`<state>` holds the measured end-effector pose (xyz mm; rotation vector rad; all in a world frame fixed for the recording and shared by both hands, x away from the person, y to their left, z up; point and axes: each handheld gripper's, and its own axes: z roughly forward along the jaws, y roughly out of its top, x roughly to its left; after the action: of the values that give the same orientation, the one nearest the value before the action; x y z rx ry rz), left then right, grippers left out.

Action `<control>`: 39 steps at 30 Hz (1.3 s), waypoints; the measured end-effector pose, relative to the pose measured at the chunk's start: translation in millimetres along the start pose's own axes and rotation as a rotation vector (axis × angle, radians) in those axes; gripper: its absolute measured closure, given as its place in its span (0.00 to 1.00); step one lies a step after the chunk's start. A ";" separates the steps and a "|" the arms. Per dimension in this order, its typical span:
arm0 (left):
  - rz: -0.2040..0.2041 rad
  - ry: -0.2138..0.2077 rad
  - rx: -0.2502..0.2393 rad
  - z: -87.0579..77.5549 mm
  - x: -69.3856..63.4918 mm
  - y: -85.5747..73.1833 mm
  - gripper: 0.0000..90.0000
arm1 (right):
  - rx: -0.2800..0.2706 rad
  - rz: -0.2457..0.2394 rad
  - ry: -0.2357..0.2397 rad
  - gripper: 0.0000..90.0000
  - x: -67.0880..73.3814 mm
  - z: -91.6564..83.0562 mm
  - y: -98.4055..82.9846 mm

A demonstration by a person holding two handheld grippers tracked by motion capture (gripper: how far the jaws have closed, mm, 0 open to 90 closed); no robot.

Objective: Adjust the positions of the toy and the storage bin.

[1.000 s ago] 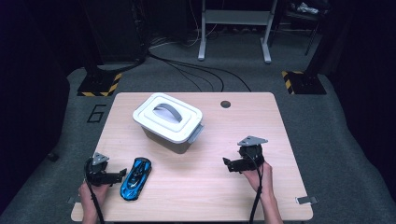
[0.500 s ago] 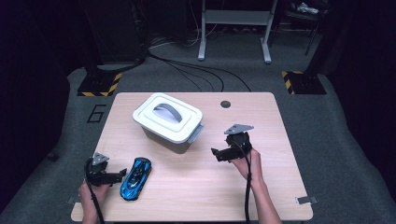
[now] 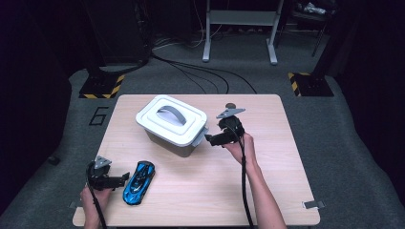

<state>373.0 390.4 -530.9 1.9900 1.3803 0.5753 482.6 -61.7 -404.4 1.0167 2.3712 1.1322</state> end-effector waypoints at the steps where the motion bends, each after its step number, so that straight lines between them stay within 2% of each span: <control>1: 0.001 0.000 -0.001 0.1 0.1 0.0 0.01 | 0.005 -0.006 -0.008 0.17 -1.7 4.7 7.4; 2: 0.001 0.000 -0.001 0.1 0.1 0.0 0.01 | 0.005 -0.006 -0.008 0.17 -1.7 4.7 7.4; 4: 0.001 -0.001 -0.001 0.0 0.0 0.0 0.01 | 0.002 0.002 -0.007 0.26 -4.7 10.9 18.7; 5: 0.001 -0.001 -0.001 0.0 0.0 0.0 0.01 | 0.002 0.002 -0.007 0.26 -4.7 10.9 18.7; 8: 0.001 -0.001 -0.001 0.0 0.0 0.0 0.01 | -0.002 0.008 -0.017 0.36 -6.6 16.8 30.7; 9: 0.003 -0.002 0.000 0.0 0.0 0.0 0.01 | -0.002 0.009 -0.026 0.42 -6.4 21.1 38.6; 12: 0.004 -0.003 -0.001 0.1 -0.1 -0.1 0.01 | 0.000 0.003 -0.036 0.47 -6.6 26.8 45.4; 15: 0.004 -0.003 -0.001 0.1 -0.1 -0.1 0.01 | 0.019 0.001 -0.042 0.54 -7.4 39.6 54.9; 17: 0.004 -0.003 -0.001 0.1 -0.1 -0.1 0.01 | 0.023 0.001 -0.037 0.55 -8.4 42.5 56.3; 22: 0.003 -0.003 -0.005 0.4 -0.1 -0.3 0.01 | 0.037 0.038 -0.063 0.65 -13.6 55.4 60.4; 24: 0.003 -0.004 -0.005 0.4 -0.1 -0.2 0.01 | 0.029 0.077 -0.045 0.71 -19.3 58.5 60.1; 25: 0.003 -0.004 -0.005 0.4 -0.1 -0.3 0.01 | 0.028 0.075 -0.043 0.75 -20.5 58.3 60.0; 29: 0.003 -0.003 -0.008 0.6 -0.2 -0.4 0.01 | 0.034 0.085 -0.044 0.78 -19.2 57.3 60.3; 39: 0.001 0.000 -0.018 1.2 -0.6 -0.9 0.01 | 0.056 0.028 -0.054 0.79 -16.0 50.2 59.2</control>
<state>373.0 389.8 -532.3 1.9762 1.3696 0.5870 548.8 -20.4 -390.6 1.0885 2.3651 1.0395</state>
